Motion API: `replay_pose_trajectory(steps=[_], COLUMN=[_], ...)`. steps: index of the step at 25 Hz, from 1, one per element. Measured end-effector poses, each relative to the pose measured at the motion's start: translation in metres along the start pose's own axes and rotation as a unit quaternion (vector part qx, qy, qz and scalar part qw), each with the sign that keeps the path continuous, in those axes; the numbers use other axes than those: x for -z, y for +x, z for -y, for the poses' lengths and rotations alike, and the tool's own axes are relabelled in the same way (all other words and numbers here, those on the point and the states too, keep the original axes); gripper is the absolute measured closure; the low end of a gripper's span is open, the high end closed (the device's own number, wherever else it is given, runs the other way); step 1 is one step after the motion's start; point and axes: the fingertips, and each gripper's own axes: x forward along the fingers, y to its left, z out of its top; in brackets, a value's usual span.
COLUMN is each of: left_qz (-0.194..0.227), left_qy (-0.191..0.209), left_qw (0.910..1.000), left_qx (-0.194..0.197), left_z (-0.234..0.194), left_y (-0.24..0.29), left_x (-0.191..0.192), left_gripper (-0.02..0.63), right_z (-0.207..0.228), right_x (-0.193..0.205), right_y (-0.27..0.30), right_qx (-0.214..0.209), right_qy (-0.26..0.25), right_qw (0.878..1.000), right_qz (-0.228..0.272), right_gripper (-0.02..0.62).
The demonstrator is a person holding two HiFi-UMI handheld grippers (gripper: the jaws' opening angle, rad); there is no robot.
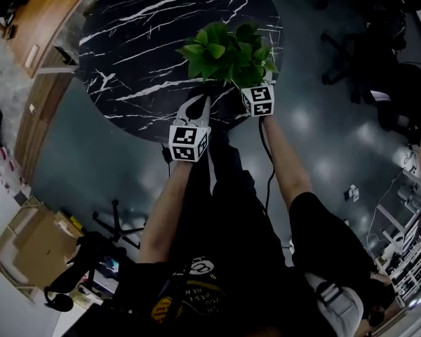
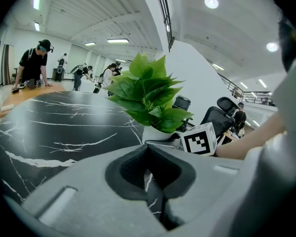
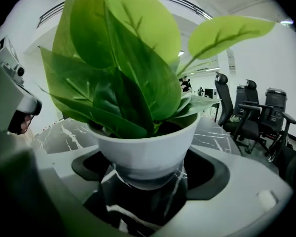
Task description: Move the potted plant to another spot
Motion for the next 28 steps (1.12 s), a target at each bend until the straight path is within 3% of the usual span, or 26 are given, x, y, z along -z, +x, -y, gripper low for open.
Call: replay_pose_trajectory(steps=[11, 21, 28], left_qz=[0.051, 0.121, 0.137], left_qy=[-0.055, -0.126, -0.153], left_qw=[0.9911, 0.9658, 0.9465], left_qx=[-0.110, -0.192, -0.249], left_z=[-0.125, -0.248, -0.302], left_y=[-0.049, -0.132, -0.201], left_x=[-0.020, -0.037, -0.017], left_gripper=[0.601, 0.601, 0.601], right_z=[-0.138, -0.294, -0.418], right_x=[-0.042, -0.076, -0.089], right_y=[0.095, 0.175, 0.216], right_qx=[-0.092, -0.181, -0.236], right_qy=[-0.049, -0.100, -0.130], right_qw=[0.994, 0.978, 0.963], right_qz=[-0.019, -0.023, -0.026], right_gripper=[0.120, 0.120, 0.120])
